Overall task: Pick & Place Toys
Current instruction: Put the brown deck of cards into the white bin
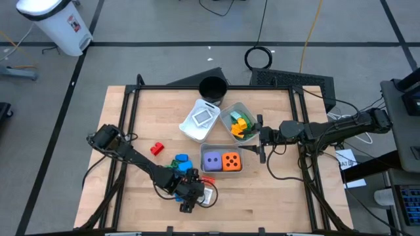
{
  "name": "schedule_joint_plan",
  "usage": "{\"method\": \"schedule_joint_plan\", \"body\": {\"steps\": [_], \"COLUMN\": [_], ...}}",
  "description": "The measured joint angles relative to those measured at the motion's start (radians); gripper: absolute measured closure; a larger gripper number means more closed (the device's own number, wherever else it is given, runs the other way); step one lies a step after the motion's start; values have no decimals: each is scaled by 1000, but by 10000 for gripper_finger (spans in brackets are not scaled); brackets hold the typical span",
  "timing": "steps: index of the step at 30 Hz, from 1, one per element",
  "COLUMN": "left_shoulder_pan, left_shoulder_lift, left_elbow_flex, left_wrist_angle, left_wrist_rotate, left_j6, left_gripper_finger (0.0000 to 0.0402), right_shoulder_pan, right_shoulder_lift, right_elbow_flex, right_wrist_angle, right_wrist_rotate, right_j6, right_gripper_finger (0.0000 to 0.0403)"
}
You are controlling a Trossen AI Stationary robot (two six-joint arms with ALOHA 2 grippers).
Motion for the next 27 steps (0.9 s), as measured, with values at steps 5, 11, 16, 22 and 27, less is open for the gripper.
{"method": "schedule_joint_plan", "body": {"steps": [5,11,16,22,27], "left_shoulder_pan": [-2,-4,-5,-6,-5], "left_shoulder_lift": [0,1,0,1,4], "left_elbow_flex": [-28,-42,-43,-27,49], "left_wrist_angle": [6,6,8,2,-46], "left_wrist_rotate": [-20,-51,-63,-45,-43], "left_j6": [-1,29,26,38,45], "left_gripper_finger": [53,53,56,90,90], "right_shoulder_pan": [0,0,0,0,0], "right_shoulder_lift": [0,0,0,0,0], "right_elbow_flex": [0,0,0,0,0], "right_wrist_angle": [0,0,0,0,0], "right_wrist_rotate": [0,0,0,0,0], "right_j6": [0,0,0,0,0], "right_gripper_finger": [188,188,188,188,188]}}
